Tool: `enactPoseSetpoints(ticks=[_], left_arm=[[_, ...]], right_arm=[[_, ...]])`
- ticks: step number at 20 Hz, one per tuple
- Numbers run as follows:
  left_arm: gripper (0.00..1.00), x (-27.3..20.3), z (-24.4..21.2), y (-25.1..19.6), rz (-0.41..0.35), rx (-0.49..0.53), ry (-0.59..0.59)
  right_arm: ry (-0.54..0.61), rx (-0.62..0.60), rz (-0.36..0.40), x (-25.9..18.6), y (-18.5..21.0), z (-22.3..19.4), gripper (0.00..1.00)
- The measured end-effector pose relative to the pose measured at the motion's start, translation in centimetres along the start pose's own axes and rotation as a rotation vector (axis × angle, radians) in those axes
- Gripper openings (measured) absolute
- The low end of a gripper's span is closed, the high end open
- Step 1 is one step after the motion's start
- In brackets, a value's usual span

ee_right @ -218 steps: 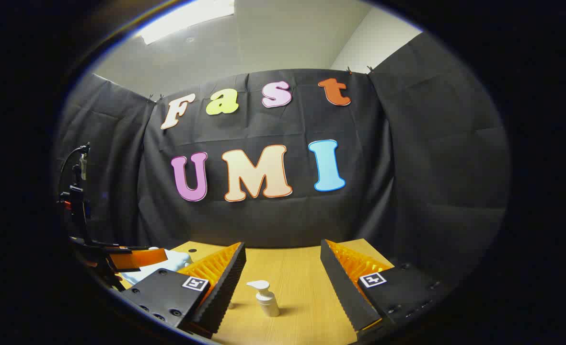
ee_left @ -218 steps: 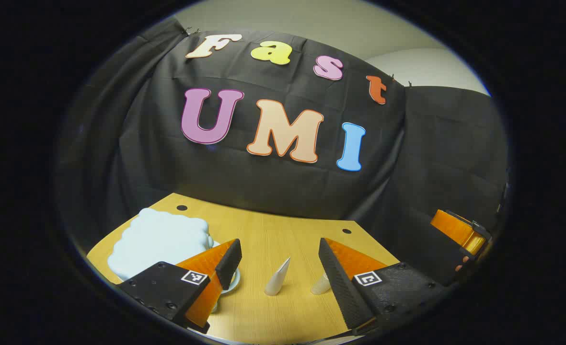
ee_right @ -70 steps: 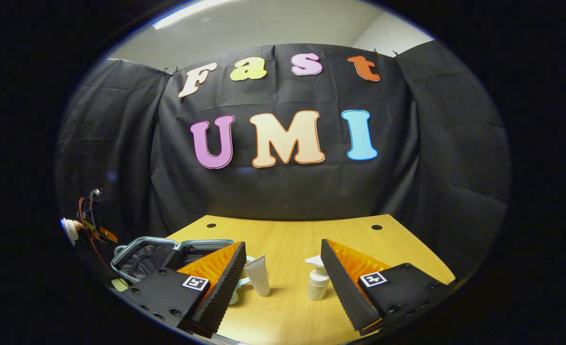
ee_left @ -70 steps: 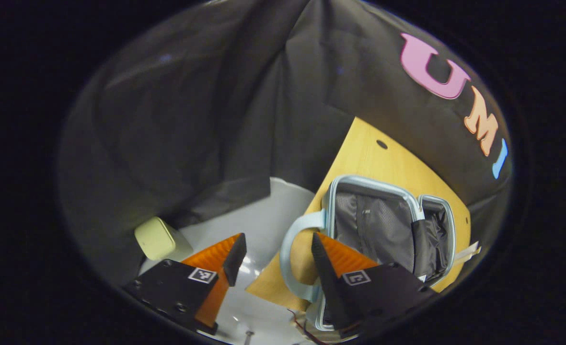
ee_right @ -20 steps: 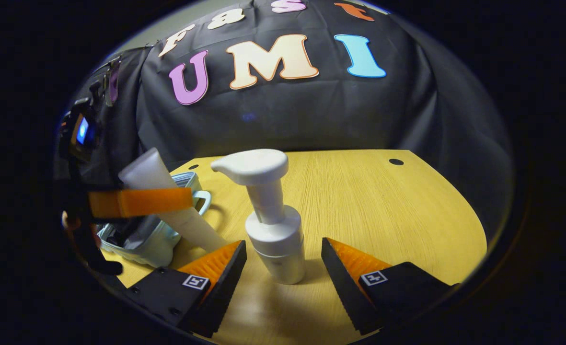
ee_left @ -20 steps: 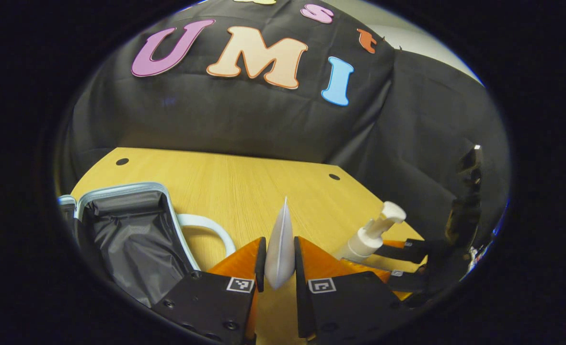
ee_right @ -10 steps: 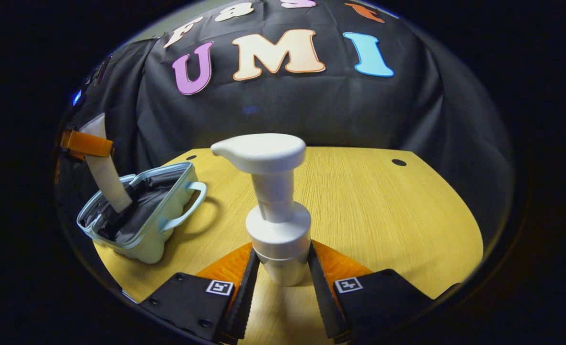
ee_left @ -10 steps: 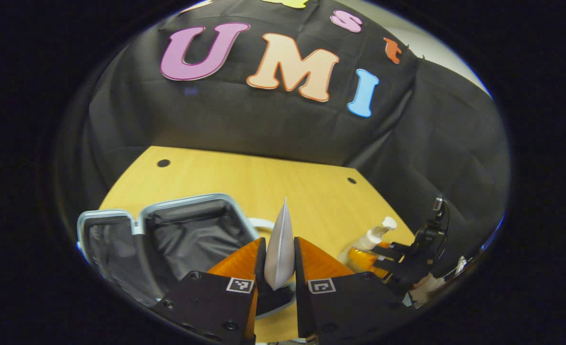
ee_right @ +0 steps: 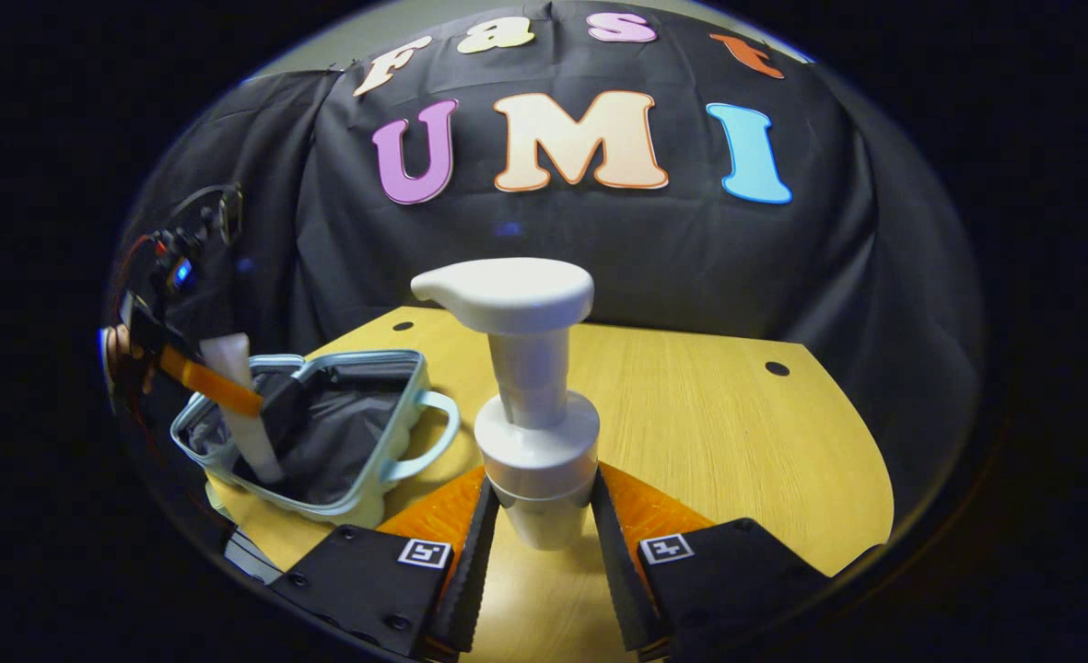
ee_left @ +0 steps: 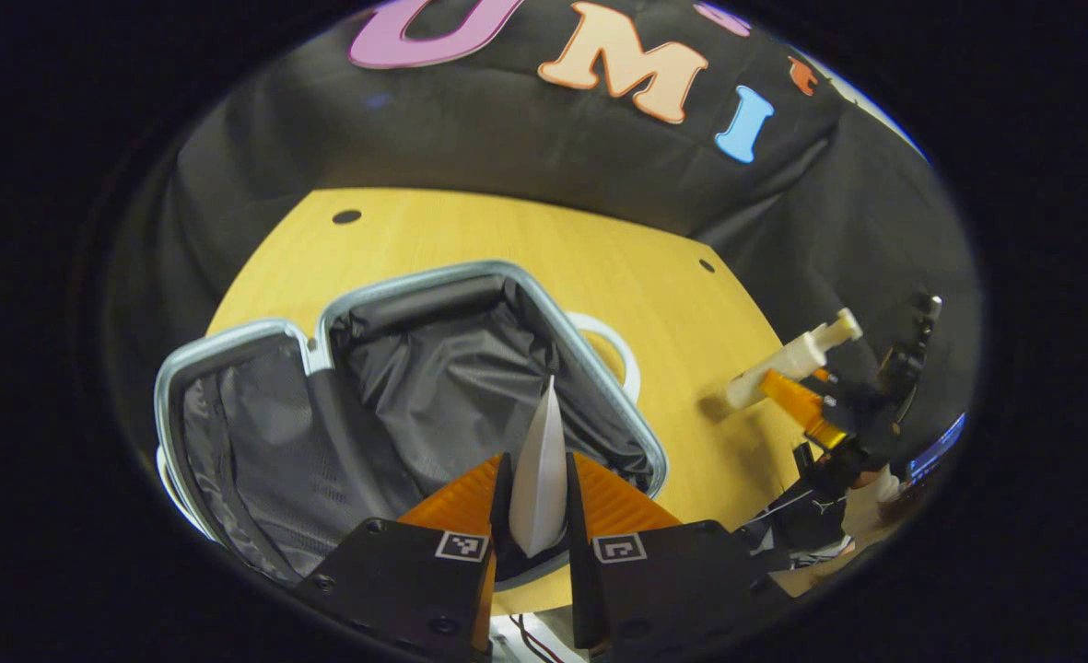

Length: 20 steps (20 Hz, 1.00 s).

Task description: First open the suitcase, pack the skin care products into it, and then close the suitcase.

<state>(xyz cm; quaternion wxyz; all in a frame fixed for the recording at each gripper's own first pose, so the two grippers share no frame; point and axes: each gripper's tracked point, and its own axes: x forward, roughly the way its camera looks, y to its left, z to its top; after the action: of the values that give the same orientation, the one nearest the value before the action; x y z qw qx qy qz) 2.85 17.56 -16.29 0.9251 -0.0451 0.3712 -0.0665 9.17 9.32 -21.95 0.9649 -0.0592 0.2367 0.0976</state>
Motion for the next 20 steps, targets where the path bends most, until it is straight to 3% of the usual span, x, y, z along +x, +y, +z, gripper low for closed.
enactPoseSetpoints(ticks=[4, 5, 6, 10, 11, 20], left_arm=[[0.27, 1.9, -1.0, 1.7, 0.007, -0.042, 0.047], [0.31, 2.2, -0.6, 1.8, 0.003, -0.053, 0.039], [0.25, 2.3, -0.2, 1.9, 0.005, -0.057, 0.031], [0.85, 1.3, 2.8, 3.9, 0.069, -0.062, -0.069], [0.95, 0.6, 3.9, 4.3, 0.080, -0.058, -0.103], [0.95, -6.2, 12.6, 5.8, 0.036, -0.119, -0.441]], right_arm=[[0.002, 0.075, 0.056, -1.6, 3.9, 2.0, 0.60], [0.005, 0.075, 0.066, -1.7, 4.8, 2.3, 0.60], [0.010, 0.066, 0.077, -1.7, 5.6, 2.5, 0.58], [0.018, 0.040, 0.143, -1.2, 9.5, 3.3, 0.60], [0.022, 0.035, 0.164, -0.8, 10.7, 3.4, 0.59], [0.157, -0.031, 0.316, 3.3, 19.8, -1.2, 0.60]])
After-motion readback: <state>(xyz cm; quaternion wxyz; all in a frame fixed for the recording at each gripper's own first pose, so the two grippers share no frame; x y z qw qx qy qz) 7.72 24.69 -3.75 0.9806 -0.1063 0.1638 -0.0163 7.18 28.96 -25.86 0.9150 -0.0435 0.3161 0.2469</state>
